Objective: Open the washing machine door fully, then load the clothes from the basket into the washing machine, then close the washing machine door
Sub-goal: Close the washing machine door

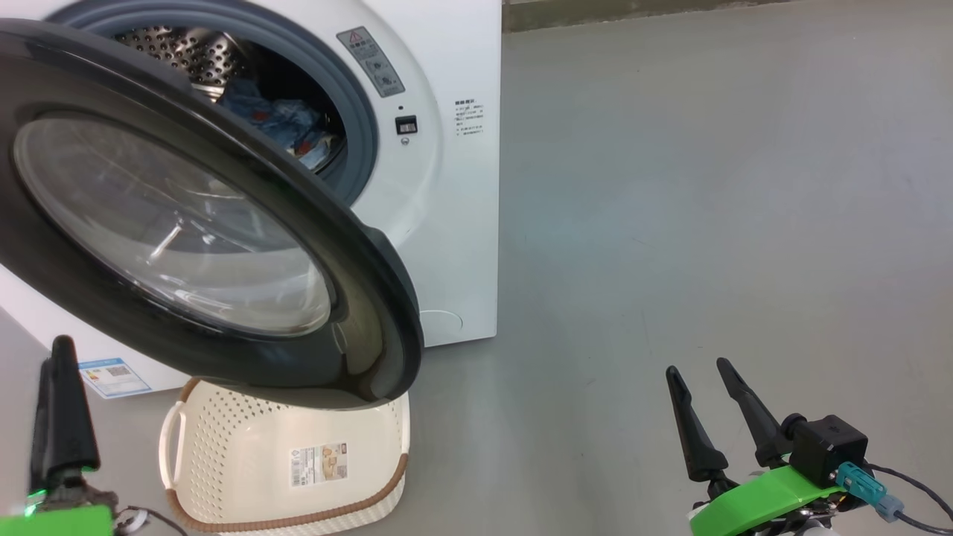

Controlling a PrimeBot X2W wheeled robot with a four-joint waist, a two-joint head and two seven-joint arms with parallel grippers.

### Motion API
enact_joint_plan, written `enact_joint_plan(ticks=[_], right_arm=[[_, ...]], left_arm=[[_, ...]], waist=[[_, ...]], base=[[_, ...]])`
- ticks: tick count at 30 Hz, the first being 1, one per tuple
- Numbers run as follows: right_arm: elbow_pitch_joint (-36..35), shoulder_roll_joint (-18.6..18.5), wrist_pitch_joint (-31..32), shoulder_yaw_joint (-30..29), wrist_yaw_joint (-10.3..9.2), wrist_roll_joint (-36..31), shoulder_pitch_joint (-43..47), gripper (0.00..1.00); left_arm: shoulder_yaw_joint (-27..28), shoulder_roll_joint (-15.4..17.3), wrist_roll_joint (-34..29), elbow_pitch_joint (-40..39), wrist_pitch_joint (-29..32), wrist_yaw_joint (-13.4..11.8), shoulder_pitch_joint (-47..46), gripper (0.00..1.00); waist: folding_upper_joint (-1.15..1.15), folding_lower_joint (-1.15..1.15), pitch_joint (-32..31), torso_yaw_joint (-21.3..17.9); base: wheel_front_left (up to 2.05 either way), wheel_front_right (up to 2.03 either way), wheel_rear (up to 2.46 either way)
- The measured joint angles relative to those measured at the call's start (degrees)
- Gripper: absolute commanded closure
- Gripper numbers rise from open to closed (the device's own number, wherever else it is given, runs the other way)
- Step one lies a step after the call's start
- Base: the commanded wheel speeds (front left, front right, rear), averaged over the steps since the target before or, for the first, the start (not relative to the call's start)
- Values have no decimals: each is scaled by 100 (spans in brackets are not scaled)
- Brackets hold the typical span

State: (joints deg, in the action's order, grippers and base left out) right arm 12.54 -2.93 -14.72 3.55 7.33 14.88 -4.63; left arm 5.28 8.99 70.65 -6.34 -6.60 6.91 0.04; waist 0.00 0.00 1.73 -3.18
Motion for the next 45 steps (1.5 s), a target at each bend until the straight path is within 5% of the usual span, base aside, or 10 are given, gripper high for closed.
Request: enact_joint_plan(ticks=[6,11,17,25,45], right_arm=[[-7,1,0,3,0,0,1,0],[-23,0,0,5,0,-1,2,0],[-25,0,0,13,0,-1,12,0],[-27,0,0,25,0,-1,13,0],[-23,0,0,65,0,-4,13,0]], left_arm=[[-391,592,-1637,256,-787,36,130,0],[12,376,-3472,197,-794,40,130,0],[-70,267,-4866,130,-794,40,293,0],[-46,110,-5482,294,-794,41,514,0],[-109,-172,-5784,1023,-794,41,817,0]], waist=[[0,0,-19,3],[0,0,-25,7],[0,0,-27,0],[0,0,-10,-20],[0,0,-27,-29]], base=[[0,0,0],[0,0,0],[0,0,0],[0,0,0],[0,0,0]])
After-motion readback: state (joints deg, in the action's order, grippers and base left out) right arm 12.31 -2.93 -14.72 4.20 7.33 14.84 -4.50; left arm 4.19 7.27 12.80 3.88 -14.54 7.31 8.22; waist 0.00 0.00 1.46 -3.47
